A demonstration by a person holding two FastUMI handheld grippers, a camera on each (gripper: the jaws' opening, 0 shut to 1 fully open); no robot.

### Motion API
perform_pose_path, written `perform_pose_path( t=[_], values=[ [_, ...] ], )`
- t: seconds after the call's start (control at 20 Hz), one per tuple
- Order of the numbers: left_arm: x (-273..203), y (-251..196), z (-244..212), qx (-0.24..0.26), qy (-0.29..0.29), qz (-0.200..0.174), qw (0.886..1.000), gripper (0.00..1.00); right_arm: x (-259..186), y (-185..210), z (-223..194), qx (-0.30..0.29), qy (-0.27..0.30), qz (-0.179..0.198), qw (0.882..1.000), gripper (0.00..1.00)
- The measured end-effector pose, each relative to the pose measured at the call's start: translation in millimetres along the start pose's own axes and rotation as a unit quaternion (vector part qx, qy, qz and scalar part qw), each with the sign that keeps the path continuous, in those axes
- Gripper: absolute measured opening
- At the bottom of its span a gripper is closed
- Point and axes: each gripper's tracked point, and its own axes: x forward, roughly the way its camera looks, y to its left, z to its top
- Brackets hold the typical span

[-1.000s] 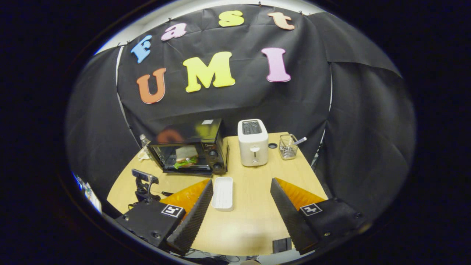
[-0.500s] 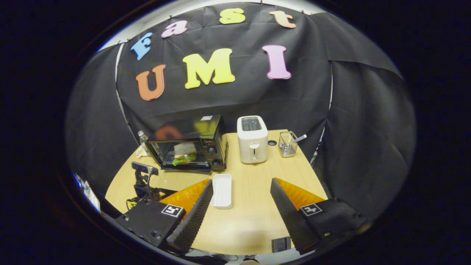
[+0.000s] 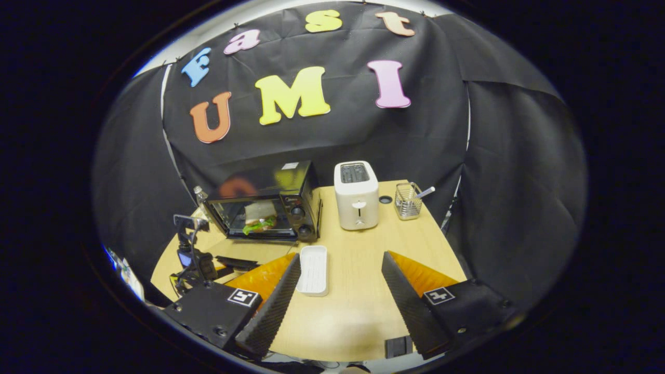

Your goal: Open the electric oven with the left hand, put the food in, and close the electric oven.

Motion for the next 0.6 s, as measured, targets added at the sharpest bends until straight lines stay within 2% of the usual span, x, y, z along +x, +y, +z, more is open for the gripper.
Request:
perform_pose_path(
  t=[0.05,0.1,0.4,0.45,0.5,0.6],
  values=[
    [0.8,0.7,9.7,0.0,-0.007,-0.001,1.0,0.95,0.7,-2.5,-1.4,-0.003,0.001,-0.002,1.0,0.89],
    [1.2,1.2,19.5,0.002,-0.012,0.0,1.0,0.95,1.6,-3.2,-1.9,-0.004,0.001,0.0,1.0,1.0],
    [4.2,3.9,62.4,0.013,-0.036,-0.001,0.999,0.95,6.1,-8.7,0.7,-0.002,0.002,-0.001,1.0,1.0],
    [4.8,4.6,67.9,0.013,-0.037,-0.001,0.999,0.95,5.3,-10.0,1.4,-0.001,0.001,-0.002,1.0,0.89],
    [7.2,6.6,77.2,0.016,-0.042,0.001,0.999,0.95,4.4,-10.6,3.1,-0.001,-0.001,-0.002,1.0,1.0],
    [13.0,9.8,93.3,0.023,-0.051,0.005,0.998,0.95,5.2,-12.8,5.2,-0.002,-0.003,-0.003,1.0,1.0]
  ],
)
